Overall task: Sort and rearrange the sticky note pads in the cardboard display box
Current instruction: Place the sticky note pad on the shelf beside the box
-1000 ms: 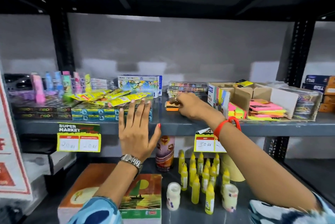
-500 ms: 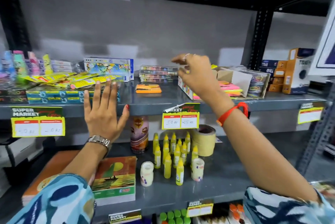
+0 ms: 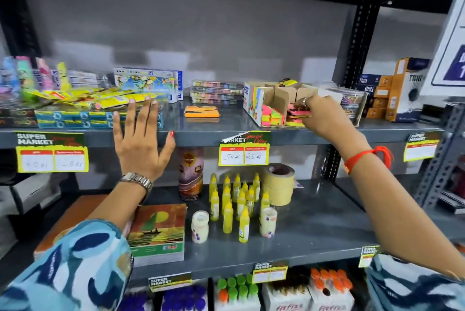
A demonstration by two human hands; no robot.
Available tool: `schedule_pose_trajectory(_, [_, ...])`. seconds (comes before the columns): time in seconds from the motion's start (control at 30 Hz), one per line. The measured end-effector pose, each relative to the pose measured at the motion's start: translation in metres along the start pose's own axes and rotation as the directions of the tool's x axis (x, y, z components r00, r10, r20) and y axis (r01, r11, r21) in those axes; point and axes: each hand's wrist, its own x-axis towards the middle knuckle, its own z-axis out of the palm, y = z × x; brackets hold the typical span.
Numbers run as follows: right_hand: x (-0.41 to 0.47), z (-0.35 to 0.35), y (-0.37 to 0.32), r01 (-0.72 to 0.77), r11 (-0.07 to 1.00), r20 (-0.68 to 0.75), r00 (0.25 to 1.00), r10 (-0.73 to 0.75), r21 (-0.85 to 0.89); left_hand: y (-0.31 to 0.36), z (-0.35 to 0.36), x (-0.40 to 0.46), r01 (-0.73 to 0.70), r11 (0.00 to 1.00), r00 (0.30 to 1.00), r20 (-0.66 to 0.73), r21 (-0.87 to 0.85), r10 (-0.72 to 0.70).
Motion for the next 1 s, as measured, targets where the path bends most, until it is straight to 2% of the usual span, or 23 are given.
schedule_pose_trajectory(0.2, [-0.006,-0.007,0.002,-0.007,0.995,-0.148,0.989,-0.009,-0.104,0.0,-0.002,0.001,0.006,1.0,0.999,0.035,0.009,-0.006])
schedule_pose_trajectory(0.27, [-0.007,-0.01,0.001,-0.053,0.994,-0.285,0.958,0.024,-0.094,0.001,-0.003,0.001,0.011,1.0,0.999,0.045,0.008,-0.012])
schedule_pose_trajectory(0.33, [-0.008,-0.014,-0.008,-0.104,0.995,-0.45,0.888,0.093,-0.001,0.001,-0.004,0.001,0.012,1.0,0.999,0.052,0.014,-0.012])
schedule_pose_trajectory(0.37, [-0.011,-0.016,-0.016,-0.079,0.996,-0.541,0.836,0.093,0.049,0.001,-0.004,0.001,0.01,1.0,0.999,0.053,0.016,-0.01])
schedule_pose_trajectory(0.43, [-0.017,-0.019,-0.04,0.097,0.993,-0.72,0.694,-0.021,0.065,0.001,-0.004,0.001,0.01,1.0,0.999,0.046,0.02,-0.011])
schedule_pose_trajectory(0.5, [-0.023,-0.017,-0.066,0.268,0.963,-0.794,0.587,-0.16,0.004,0.0,-0.004,0.002,0.013,1.0,0.999,0.035,0.024,-0.014])
schedule_pose_trajectory(0.57, [-0.024,-0.009,-0.087,0.373,0.926,-0.753,0.595,-0.281,-0.051,0.0,-0.003,0.002,0.008,1.0,1.0,0.023,0.028,-0.009])
schedule_pose_trajectory(0.6, [-0.024,-0.006,-0.096,0.401,0.914,-0.702,0.634,-0.323,-0.058,0.0,-0.003,0.002,0.006,1.0,1.0,0.016,0.029,-0.006])
schedule_pose_trajectory(0.7, [-0.023,0.007,-0.112,0.363,0.928,-0.408,0.837,-0.366,-0.087,-0.001,-0.002,0.002,0.002,1.0,1.0,0.017,0.027,-0.002])
schedule_pose_trajectory(0.73, [-0.022,0.011,-0.116,0.353,0.93,-0.318,0.874,-0.367,-0.1,-0.001,-0.001,0.002,0.0,1.0,1.0,0.018,0.031,0.0])
schedule_pose_trajectory(0.8, [-0.021,0.016,-0.12,0.355,0.928,-0.203,0.906,-0.372,-0.117,-0.002,0.0,0.002,-0.004,0.999,1.0,0.015,0.037,0.004])
schedule_pose_trajectory(0.93, [-0.015,0.023,-0.123,0.317,0.933,-0.059,0.942,-0.331,-0.169,-0.002,0.001,0.002,-0.005,1.0,1.0,0.0,0.025,0.005])
schedule_pose_trajectory(1.0, [-0.008,0.026,-0.122,0.307,0.943,0.009,0.951,-0.309,-0.13,-0.002,0.002,0.002,-0.005,1.0,1.0,-0.007,0.024,0.005])
